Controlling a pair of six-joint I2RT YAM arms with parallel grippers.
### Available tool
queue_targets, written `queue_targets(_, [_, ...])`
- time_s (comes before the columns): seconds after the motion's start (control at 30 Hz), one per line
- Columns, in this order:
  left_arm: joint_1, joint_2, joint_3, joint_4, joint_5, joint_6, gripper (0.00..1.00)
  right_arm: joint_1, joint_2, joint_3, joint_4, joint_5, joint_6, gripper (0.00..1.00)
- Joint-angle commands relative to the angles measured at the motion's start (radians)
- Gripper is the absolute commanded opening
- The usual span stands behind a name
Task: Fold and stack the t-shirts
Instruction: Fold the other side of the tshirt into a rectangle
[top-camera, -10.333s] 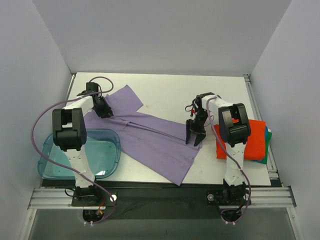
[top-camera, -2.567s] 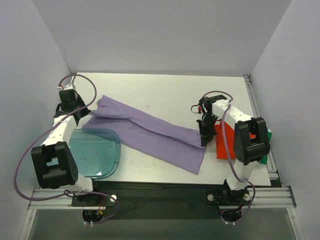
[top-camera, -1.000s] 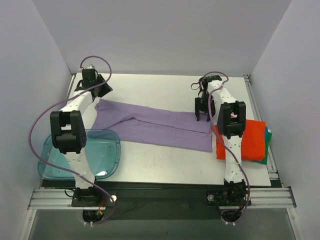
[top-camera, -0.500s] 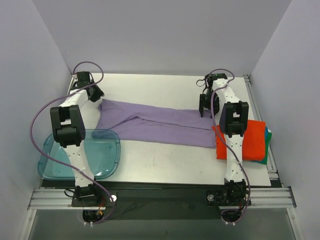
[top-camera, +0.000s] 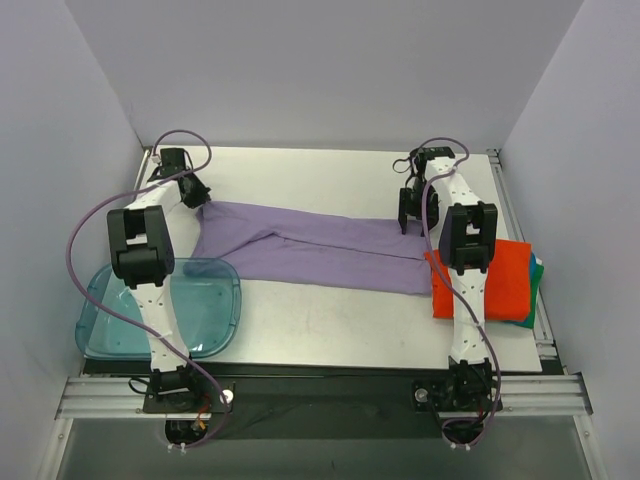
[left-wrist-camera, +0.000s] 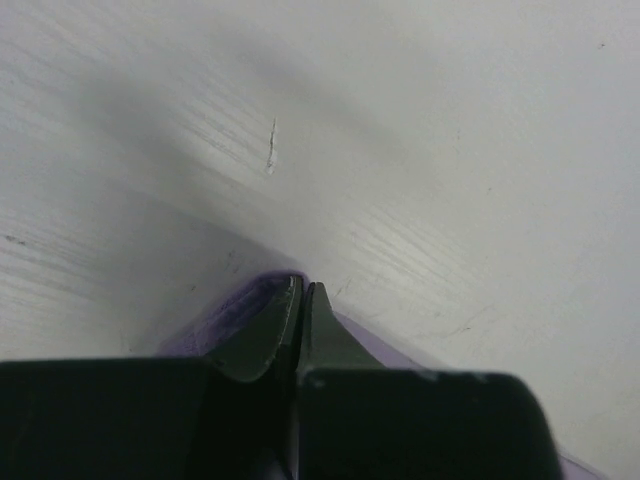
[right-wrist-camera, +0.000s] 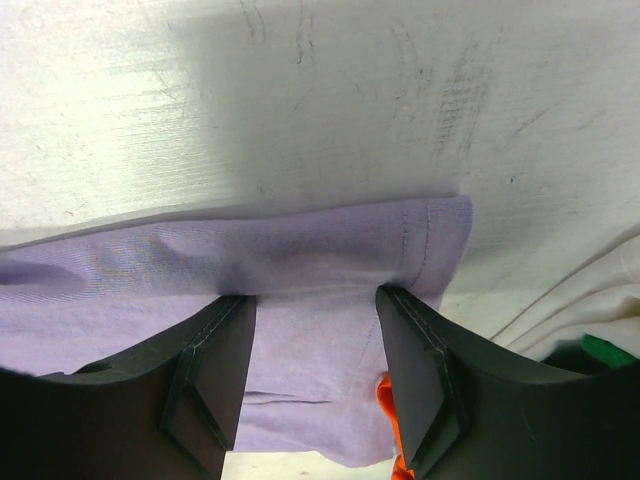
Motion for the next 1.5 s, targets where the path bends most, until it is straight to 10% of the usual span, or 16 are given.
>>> queue_targets(0.0, [0.005, 0.016, 0.053, 0.05, 0.033, 0.029, 0.0, 0.0, -0.021, -0.027, -0.046, 0.017, 0.006, 0.52])
queue_targets(0.5, [0.025, 0.089, 0.142, 0.121, 0.06, 0.098, 0.0, 0.0, -0.012, -0.039, -0.07, 0.075, 0.013, 0.52])
queue_targets(0.67, [0.028, 0.081, 0.177, 0.05, -0.022, 0.132, 0.27, 0.0, -0.012, -0.033, -0.073, 0.088, 0.012, 0.52])
queue_targets(0.9, [0.016, 0.011, 0.23, -0.046, -0.193, 0.177, 0.31, 0.0, -0.012, 0.011, -0.076, 0.043, 0.001, 0.52])
queue_targets(1.47, [-0.278, -0.142, 0.07, -0.178, -0.063, 0.255, 0.34, 0.037, -0.153, -0.018, -0.001, -0.078, 0.024, 0.53])
